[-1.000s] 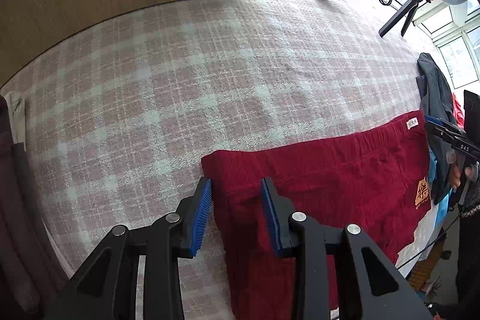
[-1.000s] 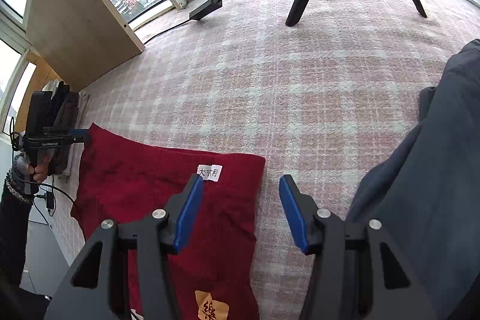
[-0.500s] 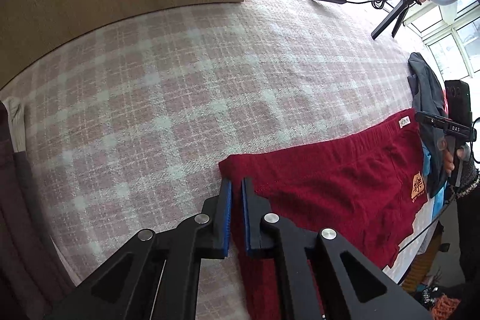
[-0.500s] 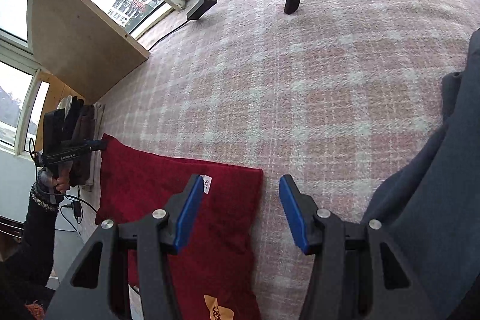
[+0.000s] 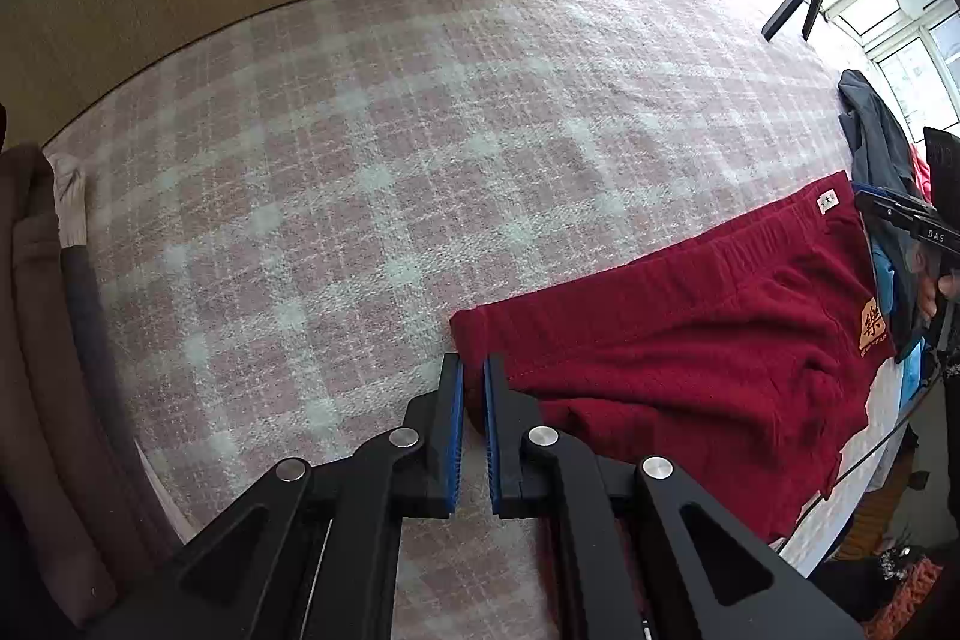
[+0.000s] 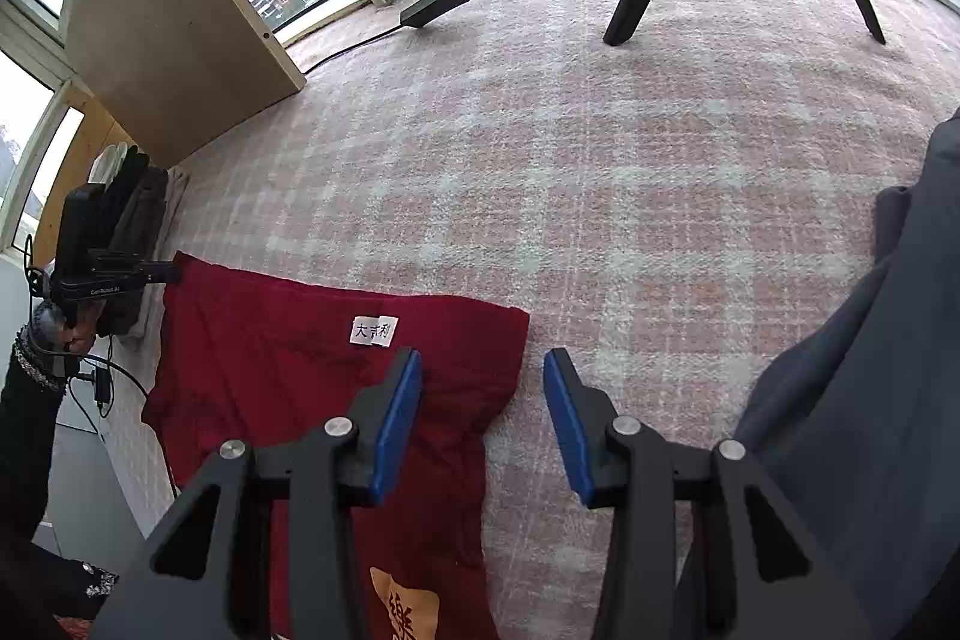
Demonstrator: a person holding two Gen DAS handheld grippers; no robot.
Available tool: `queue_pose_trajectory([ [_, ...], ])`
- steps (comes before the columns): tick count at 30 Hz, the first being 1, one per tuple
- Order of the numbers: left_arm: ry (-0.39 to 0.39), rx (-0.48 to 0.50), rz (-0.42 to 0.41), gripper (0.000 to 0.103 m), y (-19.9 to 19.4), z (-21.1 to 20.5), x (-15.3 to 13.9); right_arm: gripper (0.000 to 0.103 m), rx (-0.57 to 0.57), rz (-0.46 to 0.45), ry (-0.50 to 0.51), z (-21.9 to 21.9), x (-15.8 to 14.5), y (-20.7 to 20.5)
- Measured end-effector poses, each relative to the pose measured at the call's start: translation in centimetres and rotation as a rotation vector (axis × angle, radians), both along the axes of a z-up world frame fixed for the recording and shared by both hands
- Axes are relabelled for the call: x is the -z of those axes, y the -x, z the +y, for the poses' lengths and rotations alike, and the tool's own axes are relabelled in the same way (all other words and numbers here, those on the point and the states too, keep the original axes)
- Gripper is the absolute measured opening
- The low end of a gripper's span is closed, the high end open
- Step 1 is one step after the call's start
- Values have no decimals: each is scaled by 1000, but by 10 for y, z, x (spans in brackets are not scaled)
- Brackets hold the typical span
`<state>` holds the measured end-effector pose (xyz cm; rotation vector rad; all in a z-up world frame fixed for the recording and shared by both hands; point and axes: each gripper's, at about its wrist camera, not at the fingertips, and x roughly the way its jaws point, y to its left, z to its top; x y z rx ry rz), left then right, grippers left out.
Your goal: Fold clothes
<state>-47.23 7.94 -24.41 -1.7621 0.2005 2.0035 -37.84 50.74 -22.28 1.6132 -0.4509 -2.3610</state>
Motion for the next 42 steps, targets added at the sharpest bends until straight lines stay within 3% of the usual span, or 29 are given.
queue_pose_trajectory([
  [4,5,-1,3,6,0,1,1,37,-41,18,-39,-13,2,0],
  [9,5,-2,7,6,-2,5,2,38,53,65,108,15,-16,-9],
  [15,9,1,10,6,-3,8,3,38,21,-8,38,9,2,1],
  [17,11,0,7,6,-3,7,4,38,1,19,18,2,3,3],
  [19,15,3,10,6,-4,8,5,32,-18,21,25,-4,5,6],
  [21,7,0,23,6,-7,7,3,13,-37,23,33,-10,8,9],
  [22,0,-4,30,6,-8,6,1,8,-28,27,46,-9,7,9],
  [25,-25,-15,54,5,-13,2,-6,6,-16,81,52,-7,-9,-2],
  [31,-166,-57,174,5,-43,-19,-71,6,9,277,75,-4,-96,-65],
  [36,-257,-47,386,5,-100,-16,-156,6,22,489,85,-10,-184,-132],
  [38,-288,-37,478,5,-128,-20,-190,6,33,540,31,-14,-205,-155],
  [42,-349,-52,507,5,-175,-44,-232,6,29,545,14,-21,-228,-201],
])
